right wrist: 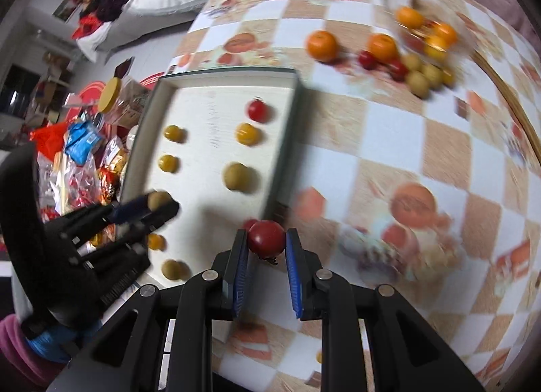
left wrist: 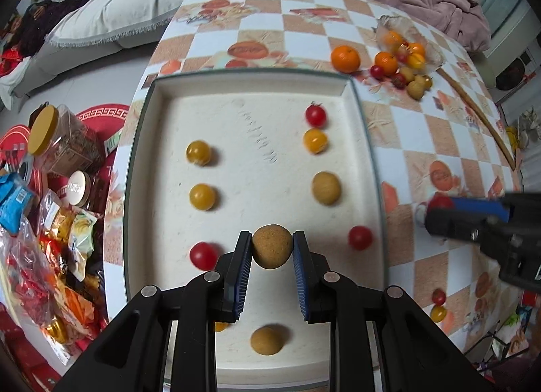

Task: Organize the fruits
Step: 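Carry the brown fruit and red tomato into the white tray and release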

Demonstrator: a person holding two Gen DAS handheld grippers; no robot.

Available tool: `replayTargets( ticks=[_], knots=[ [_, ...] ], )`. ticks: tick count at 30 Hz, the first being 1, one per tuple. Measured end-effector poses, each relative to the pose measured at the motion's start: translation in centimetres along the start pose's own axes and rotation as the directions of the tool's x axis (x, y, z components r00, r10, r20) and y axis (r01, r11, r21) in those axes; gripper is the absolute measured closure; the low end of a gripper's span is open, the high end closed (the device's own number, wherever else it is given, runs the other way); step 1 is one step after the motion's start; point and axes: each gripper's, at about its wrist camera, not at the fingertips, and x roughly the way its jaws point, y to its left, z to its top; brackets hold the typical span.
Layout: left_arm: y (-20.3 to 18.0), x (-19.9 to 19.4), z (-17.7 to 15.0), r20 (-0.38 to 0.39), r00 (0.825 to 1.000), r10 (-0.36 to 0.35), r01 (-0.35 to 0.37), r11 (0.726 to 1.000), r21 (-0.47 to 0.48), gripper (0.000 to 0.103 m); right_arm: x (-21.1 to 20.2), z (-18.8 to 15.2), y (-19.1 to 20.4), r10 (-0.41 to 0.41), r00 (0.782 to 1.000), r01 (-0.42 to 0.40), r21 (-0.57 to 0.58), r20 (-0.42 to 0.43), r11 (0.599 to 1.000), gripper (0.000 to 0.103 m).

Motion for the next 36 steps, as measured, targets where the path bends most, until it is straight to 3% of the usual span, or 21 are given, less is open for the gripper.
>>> replayTargets(
  ticks=[15,27,29,31,36],
  knots=[
    [1.8,2.4,-0.7,-0.019,1.000,-0.004,0.004,1.000,-0.026,0.078,5.8,6.4,3.2,-0.029,0.998,0.026,-0.053,-0.061,0.998,0.078],
    [1.6,3.2,-1.0,-0.043,0.999,0.029,-0.030,1.000,-0.007,0.077,8.9,7.8,3.6,-0.064,0.992,0.056,-0.076,-0.112,0.996,0.077],
    [1.6,3.4,-1.2,-0.057,0.998,0.037,-0.037,0.999,-0.003,0.077,9.1,7.8,3.5,-0.059,0.990,0.050,-0.072,-0.125,0.996,0.065],
    [1.6,3.3,-1.3,-0.062,0.997,0.045,-0.045,0.999,0.000,0.077,8.8,7.8,3.6,-0.055,0.992,0.047,-0.070,-0.115,0.996,0.041],
    [1.4,3.0,-1.5,-0.078,0.995,0.063,-0.063,0.998,-0.007,0.074,7.0,7.8,4.0,-0.034,0.997,0.029,-0.068,-0.074,0.997,0.024]
  ],
)
